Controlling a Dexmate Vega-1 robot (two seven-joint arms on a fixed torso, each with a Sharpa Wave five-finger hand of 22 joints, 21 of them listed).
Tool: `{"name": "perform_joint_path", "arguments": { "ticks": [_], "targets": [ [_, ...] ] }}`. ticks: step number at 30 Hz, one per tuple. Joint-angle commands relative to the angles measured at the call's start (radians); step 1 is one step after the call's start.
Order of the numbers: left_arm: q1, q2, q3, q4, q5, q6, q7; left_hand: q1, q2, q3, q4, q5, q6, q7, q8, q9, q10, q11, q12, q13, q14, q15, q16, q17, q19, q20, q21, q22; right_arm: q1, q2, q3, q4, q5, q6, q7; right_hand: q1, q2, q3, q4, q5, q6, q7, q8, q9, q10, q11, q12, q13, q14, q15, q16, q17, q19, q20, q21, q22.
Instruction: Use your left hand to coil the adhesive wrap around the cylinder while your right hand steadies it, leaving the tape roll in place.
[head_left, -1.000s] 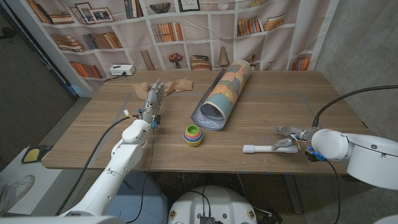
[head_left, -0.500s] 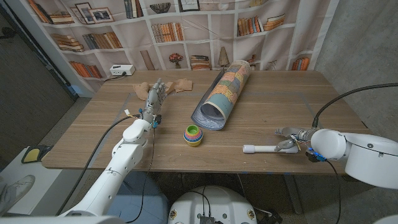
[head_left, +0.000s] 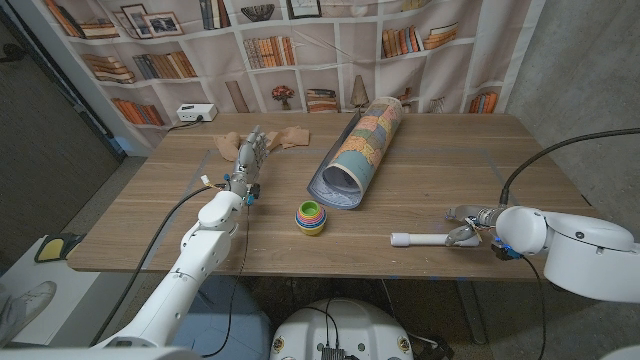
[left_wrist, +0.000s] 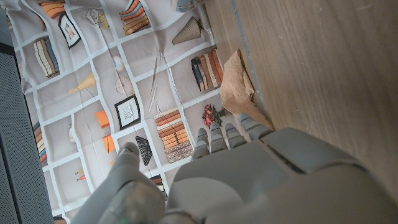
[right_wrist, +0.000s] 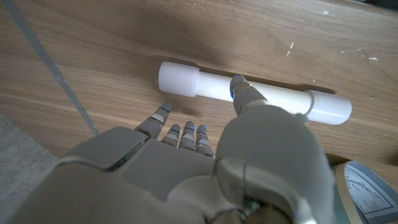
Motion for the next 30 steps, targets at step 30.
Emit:
{"name": "perform_joint_path", "arguments": {
  "ticks": [30],
  "targets": [
    [-0.010, -0.008, 0.005, 0.017, 0.010, 0.006, -0.006, -0.001, 0.007, 0.003, -0.007, 0.000, 0.006, -0.004, -0.001, 0.006, 0.005, -0.002, 0.003, 0.005, -0.004, -0.007, 0.006, 0.004, -0.003, 0.003, 0.008, 0.005, 0.125, 0.031, -0.185, -0.004, -0.121, -0.089, 0.045, -0.009, 0.018, -0.027, 0.027, -0.007, 0.169, -0.092, 0.047, 0.013, 0.122, -0.071, 0.064, 0.045, 0.120, -0.056, 0.050, 0.018, 0.083, -0.022, 0.010, 0.003]
  ]
}}
